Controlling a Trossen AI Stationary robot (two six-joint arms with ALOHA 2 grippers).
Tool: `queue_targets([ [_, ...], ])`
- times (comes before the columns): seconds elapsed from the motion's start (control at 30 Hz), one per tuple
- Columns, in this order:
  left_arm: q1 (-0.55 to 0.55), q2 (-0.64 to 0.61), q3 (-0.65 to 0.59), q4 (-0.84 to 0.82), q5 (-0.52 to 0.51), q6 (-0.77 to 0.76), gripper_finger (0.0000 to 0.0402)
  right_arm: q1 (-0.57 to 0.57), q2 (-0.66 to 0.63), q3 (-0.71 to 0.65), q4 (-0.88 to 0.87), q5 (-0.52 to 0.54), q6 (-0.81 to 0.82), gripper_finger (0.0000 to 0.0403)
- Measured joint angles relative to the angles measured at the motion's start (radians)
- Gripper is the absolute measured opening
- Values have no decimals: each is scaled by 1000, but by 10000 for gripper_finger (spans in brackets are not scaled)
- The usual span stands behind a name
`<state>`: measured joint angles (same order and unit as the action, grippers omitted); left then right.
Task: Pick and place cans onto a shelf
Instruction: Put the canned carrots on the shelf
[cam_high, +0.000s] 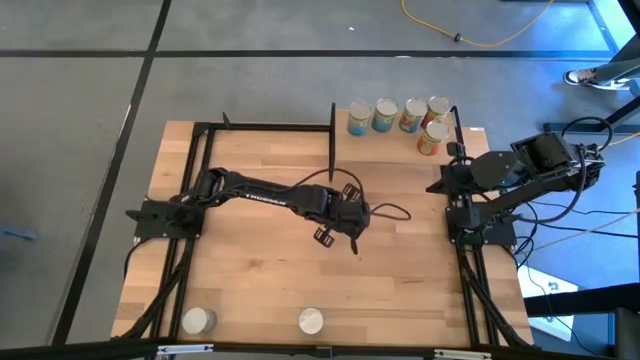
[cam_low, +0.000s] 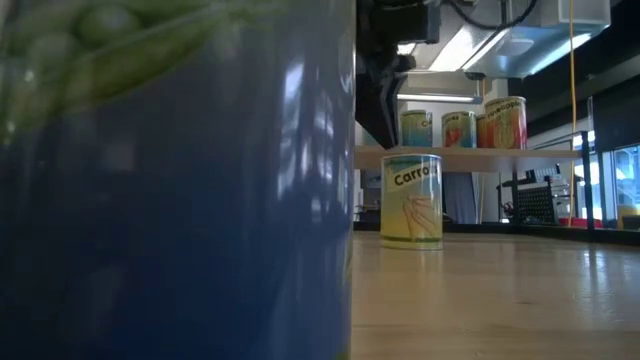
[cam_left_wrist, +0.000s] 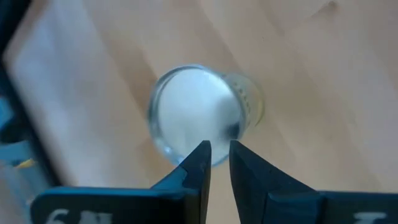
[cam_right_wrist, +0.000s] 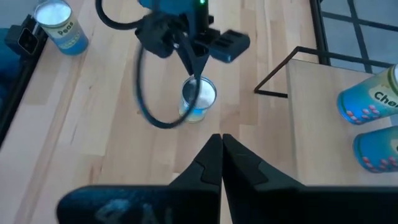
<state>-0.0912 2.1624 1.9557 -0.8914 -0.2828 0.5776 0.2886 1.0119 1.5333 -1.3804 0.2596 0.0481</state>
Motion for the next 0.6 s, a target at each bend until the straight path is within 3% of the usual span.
queue_targets([
  [0.13,-28,-1,73,-73,-94,-27,53,0,0,0,0,11,-11,9],
  [0.33,-36,-1,228,-259,-98,-135,50,0,11,-10,0,159,75,9],
  [0.53,-36,-1,403,-432,-100,-185,45,0,47,-78,3,110,26,4],
  [0.6,-36,-46,375,-427,-99,-191,40,0,66,-112,14,96,9,4],
])
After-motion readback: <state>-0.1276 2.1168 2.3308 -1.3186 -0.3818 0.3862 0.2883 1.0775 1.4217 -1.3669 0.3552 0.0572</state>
